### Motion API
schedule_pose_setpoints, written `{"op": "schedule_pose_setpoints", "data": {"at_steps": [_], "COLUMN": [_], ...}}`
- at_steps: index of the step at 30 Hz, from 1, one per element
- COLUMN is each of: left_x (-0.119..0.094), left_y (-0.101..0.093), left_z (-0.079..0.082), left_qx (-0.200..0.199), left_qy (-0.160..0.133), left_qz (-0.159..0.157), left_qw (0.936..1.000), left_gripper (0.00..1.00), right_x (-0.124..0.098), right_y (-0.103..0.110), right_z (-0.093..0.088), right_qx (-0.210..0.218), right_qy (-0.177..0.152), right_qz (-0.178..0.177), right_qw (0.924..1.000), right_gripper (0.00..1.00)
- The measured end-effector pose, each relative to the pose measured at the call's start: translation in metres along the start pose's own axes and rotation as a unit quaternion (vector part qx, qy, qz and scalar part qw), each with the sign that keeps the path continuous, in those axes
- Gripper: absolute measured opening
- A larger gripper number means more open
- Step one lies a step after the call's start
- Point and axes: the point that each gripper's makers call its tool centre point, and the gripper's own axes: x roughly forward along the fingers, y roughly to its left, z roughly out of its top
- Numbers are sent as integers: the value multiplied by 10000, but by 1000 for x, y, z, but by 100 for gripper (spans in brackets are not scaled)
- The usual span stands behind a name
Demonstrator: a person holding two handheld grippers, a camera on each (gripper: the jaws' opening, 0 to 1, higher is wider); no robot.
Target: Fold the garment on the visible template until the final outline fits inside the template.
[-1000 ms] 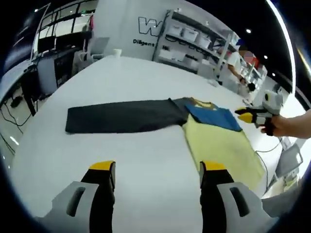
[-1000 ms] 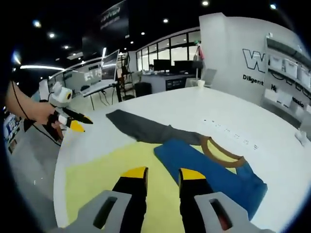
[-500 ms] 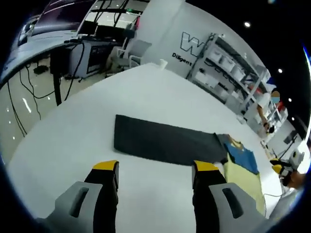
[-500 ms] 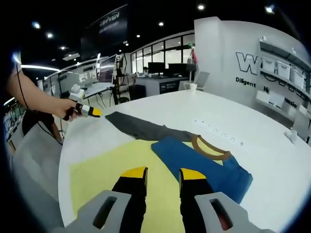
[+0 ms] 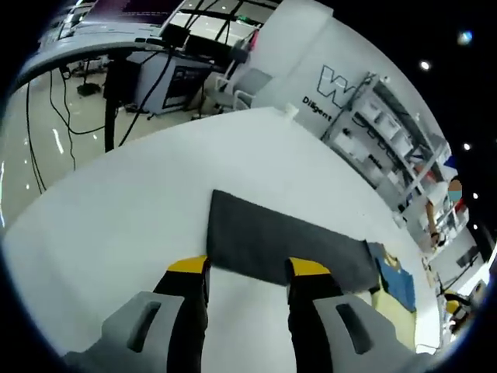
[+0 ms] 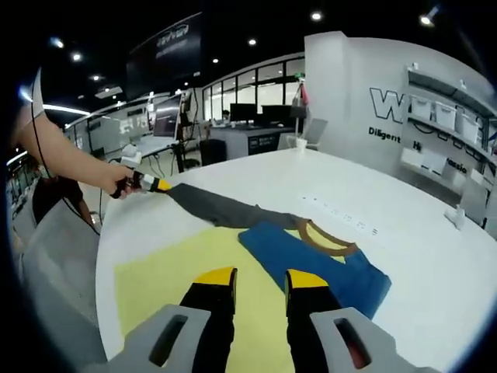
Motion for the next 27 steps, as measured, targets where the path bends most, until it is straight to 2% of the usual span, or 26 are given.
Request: {"op": "schedule_pose_setpoints", "data": {"at_steps": [5, 14, 19, 27], "left_x": [2, 3, 5, 0], "left_y": [0, 14, 15, 6], "left_z": [0, 3, 9, 18], "left_qx": [-53, -127, -286, -180], "left_qy": [-48, -92, -157, -259], "left_qz": [162, 310, 283, 126], "left_qw": [9998, 9994, 9991, 9994], "left_gripper": [26, 6, 4, 1], "right_x": [-2, -5, -7, -10], "right_y": [-1, -3, -4, -6], "right_z": [-3, -2, -5, -5], "right_qx": [18, 29, 21, 30], "right_qy": [33, 12, 38, 27], "right_qz": [-34, -66, -95, -133], "right_qw": [10000, 10000, 9999, 9999], "right_gripper": [18, 18, 18, 17]}}
